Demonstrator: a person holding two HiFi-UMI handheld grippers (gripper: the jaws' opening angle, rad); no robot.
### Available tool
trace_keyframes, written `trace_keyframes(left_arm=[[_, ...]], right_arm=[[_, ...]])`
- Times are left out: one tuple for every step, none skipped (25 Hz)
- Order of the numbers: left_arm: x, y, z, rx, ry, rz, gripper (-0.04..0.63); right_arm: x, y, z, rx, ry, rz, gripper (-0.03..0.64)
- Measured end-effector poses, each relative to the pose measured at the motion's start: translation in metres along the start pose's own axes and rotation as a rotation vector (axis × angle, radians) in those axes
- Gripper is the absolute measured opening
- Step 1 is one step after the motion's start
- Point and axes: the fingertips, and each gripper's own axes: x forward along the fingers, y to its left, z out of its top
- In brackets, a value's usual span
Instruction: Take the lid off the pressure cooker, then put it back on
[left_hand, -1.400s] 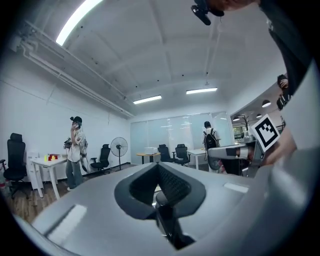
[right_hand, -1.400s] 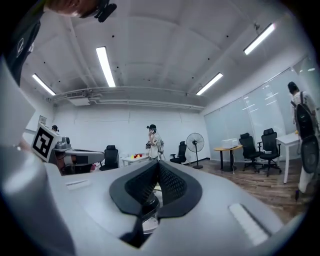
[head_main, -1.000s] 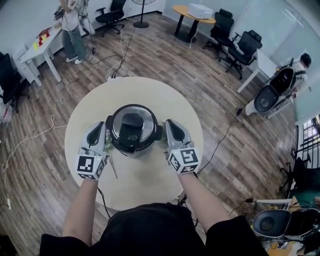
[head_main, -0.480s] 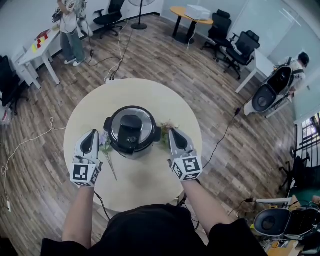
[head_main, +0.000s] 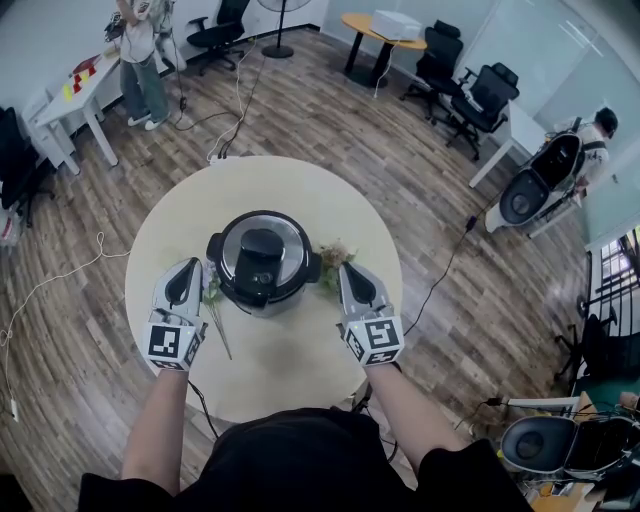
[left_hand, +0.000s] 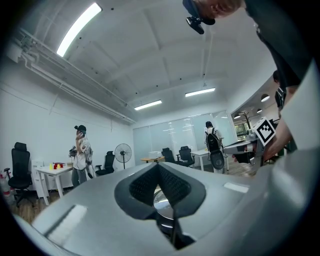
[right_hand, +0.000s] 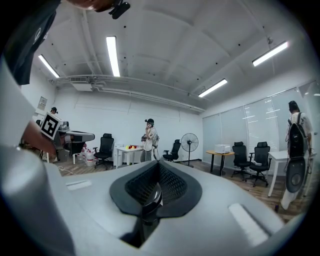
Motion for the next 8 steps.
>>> trace_keyframes(left_arm=[[-0.0001,-0.0010,-0.0005,0.004,0.002,-0.005,0.000],[-0.0003,-0.0013,-0.0004,0.006,0.002,-0.007,0.001],[-0.0003,-0.0008,-0.0001,0.006,0.002,-0.006,0.000],[0.0000,0.0001,0.0000,0.006,0.001,-0.003,0.001],[0.0005,0.0007,-0.0003,0.006,0.001,-0.001,0.000],[0.0011,0.0008,-0.0012,0.006,0.002,-0.001,0.000],[0.0019,0.0007,-0.0024,0.006,0.003,-0.001,0.000],[0.0026,0.0003,-0.0038,0.005,0.005,-0.002,0.000]], right_arm=[[-0.0004,0.0000,-0.0010,0.002,0.004,-0.002,0.006],[-0.0002,-0.0005,-0.0017,0.004,0.008,-0.004,0.006],[0.0007,-0.0011,-0.0019,0.003,0.011,-0.006,0.006],[0.0022,-0.0015,-0.0017,-0.001,0.013,-0.006,0.006],[0.0037,-0.0016,-0.0016,-0.005,0.015,-0.004,0.006],[0.0047,-0.0016,-0.0017,-0.010,0.017,-0.002,0.006],[0.0054,-0.0015,-0.0021,-0.015,0.018,0.000,0.006],[0.0060,-0.0014,-0.0026,-0.019,0.020,0.001,0.006]])
